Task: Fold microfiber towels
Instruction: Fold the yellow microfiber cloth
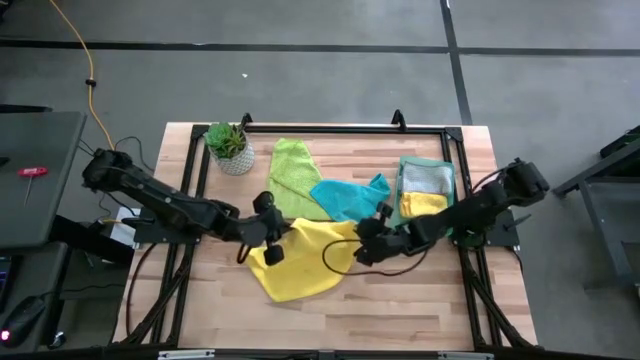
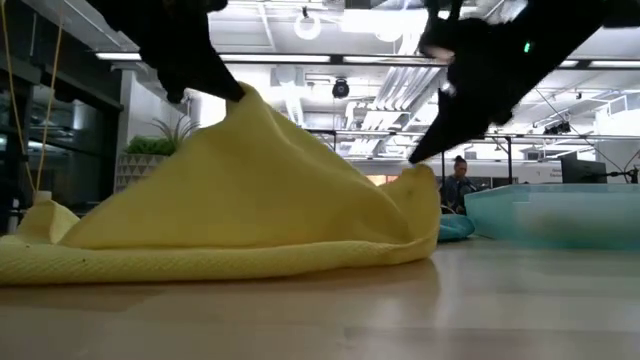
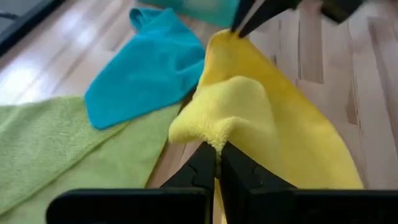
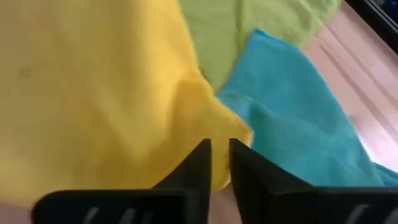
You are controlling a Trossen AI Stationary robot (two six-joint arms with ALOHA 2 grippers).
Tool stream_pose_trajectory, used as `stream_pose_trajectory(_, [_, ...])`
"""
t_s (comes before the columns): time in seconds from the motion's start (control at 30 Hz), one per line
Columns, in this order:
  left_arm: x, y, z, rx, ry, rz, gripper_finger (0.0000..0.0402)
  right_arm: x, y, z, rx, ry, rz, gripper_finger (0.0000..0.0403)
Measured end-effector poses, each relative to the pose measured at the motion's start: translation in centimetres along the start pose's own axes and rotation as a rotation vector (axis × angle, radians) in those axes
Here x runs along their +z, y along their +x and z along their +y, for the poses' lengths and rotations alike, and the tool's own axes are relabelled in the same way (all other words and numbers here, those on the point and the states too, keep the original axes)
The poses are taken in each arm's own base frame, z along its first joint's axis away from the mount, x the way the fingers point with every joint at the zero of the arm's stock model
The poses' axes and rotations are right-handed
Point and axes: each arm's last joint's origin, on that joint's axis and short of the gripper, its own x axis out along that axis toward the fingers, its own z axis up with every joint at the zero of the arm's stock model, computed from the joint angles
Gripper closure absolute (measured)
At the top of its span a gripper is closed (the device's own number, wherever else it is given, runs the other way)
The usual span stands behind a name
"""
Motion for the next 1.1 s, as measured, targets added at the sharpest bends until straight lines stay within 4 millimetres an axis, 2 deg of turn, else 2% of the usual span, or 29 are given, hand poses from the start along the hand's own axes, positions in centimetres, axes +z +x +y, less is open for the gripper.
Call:
stream_pose_trajectory(0.1, [-0.1, -0.3, -0.4, 0.017, 0.011, -0.019, 0.0400, 0.0, 0.8, -0.5, -0.031, 0.009, 0.013, 0.0318])
stream_pose_trajectory(0.23, [-0.5, -0.2, -0.8, 0.053, 0.011, -0.028, 0.0400, 0.0, 0.9, -0.5, -0.026, -0.026, 0.015, 0.0270])
stream_pose_trajectory(0.37, [-0.8, -0.2, -1.2, 0.094, 0.026, -0.044, 0.0400, -0.4, 0.7, -0.3, 0.018, -0.043, 0.061, 0.0244])
stream_pose_trajectory(0.5, [-0.9, -0.1, -1.4, 0.104, 0.033, -0.047, 0.0400, -0.7, 0.8, -0.6, -0.015, -0.016, 0.087, 0.0241])
stream_pose_trajectory(0.83, [-0.9, -0.1, -1.4, 0.103, 0.029, -0.053, 0.0400, -1.3, 2.8, -1.4, -0.125, -0.015, 0.115, 0.0249])
stream_pose_trajectory(1.1, [-0.9, -0.1, -1.4, 0.103, 0.036, -0.052, 0.0400, -0.9, 2.7, -2.0, -0.226, -0.013, 0.062, 0.0249])
